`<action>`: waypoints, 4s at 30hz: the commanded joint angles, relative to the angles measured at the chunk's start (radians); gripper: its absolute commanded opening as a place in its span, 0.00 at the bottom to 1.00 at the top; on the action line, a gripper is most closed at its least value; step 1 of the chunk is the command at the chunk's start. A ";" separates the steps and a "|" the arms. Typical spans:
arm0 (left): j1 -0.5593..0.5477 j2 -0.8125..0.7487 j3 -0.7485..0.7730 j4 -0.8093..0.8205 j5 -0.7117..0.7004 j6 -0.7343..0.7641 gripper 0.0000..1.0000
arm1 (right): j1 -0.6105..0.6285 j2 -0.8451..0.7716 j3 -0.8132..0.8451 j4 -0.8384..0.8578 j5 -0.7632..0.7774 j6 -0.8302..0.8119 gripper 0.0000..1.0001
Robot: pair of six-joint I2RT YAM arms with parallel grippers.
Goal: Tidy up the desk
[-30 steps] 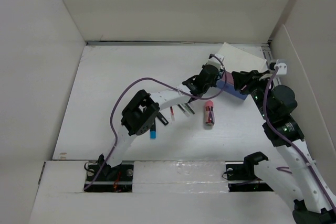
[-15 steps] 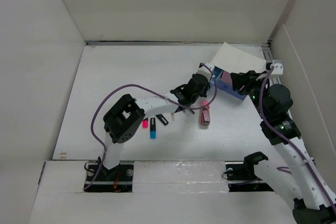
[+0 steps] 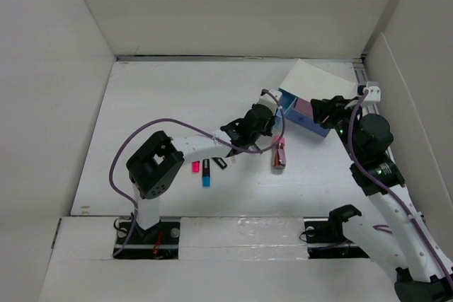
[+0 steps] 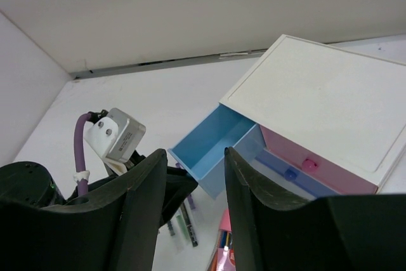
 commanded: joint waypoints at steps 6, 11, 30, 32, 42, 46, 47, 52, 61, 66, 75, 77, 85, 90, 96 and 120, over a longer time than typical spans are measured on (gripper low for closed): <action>-0.016 -0.047 -0.022 0.049 -0.030 0.007 0.00 | -0.006 -0.002 -0.010 0.045 0.015 -0.006 0.47; -0.016 -0.034 -0.035 0.072 -0.035 -0.001 0.00 | -0.006 0.035 -0.034 0.062 0.042 0.000 0.40; -0.016 -0.123 -0.113 0.103 -0.006 0.001 0.00 | -0.053 0.219 -0.062 0.159 0.029 0.040 0.03; -0.016 -0.107 -0.108 0.093 -0.010 -0.002 0.00 | -0.053 0.234 -0.069 0.169 0.036 0.043 0.03; -0.025 -0.110 -0.117 0.105 -0.009 -0.002 0.00 | -0.090 0.409 -0.056 0.223 -0.063 0.080 0.00; -0.025 -0.110 -0.119 0.105 -0.006 -0.001 0.00 | -0.099 0.471 -0.046 0.231 -0.077 0.092 0.00; -0.025 -0.110 -0.117 0.108 -0.003 -0.002 0.00 | -0.099 0.490 -0.046 0.244 -0.080 0.092 0.00; -0.025 -0.111 -0.124 0.112 0.005 -0.008 0.00 | -0.121 0.566 -0.001 0.257 -0.080 0.100 0.00; -0.025 -0.117 -0.134 0.106 -0.004 0.001 0.00 | -0.139 0.667 0.046 0.309 -0.065 0.107 0.00; -0.025 -0.119 -0.139 0.109 -0.001 0.002 0.00 | -0.148 0.695 0.066 0.320 -0.053 0.104 0.00; -0.025 -0.123 -0.154 0.108 -0.010 0.002 0.00 | -0.158 0.711 0.086 0.329 -0.040 0.106 0.00; -0.025 -0.139 -0.169 0.108 -0.003 -0.002 0.00 | -0.158 0.716 0.087 0.334 -0.040 0.104 0.00; -0.025 -0.123 -0.153 0.089 -0.021 -0.002 0.00 | -0.158 0.719 0.087 0.337 -0.054 0.107 0.00; -0.025 -0.140 -0.154 0.094 -0.030 -0.016 0.09 | -0.158 0.699 0.078 0.335 -0.062 0.110 0.04; -0.025 -0.169 -0.166 0.066 -0.065 -0.035 0.36 | -0.147 0.695 0.073 0.329 -0.056 0.112 0.07; -0.376 -0.177 -0.254 -0.052 -0.328 -0.464 0.51 | -0.053 0.348 -0.059 0.180 -0.037 0.095 0.48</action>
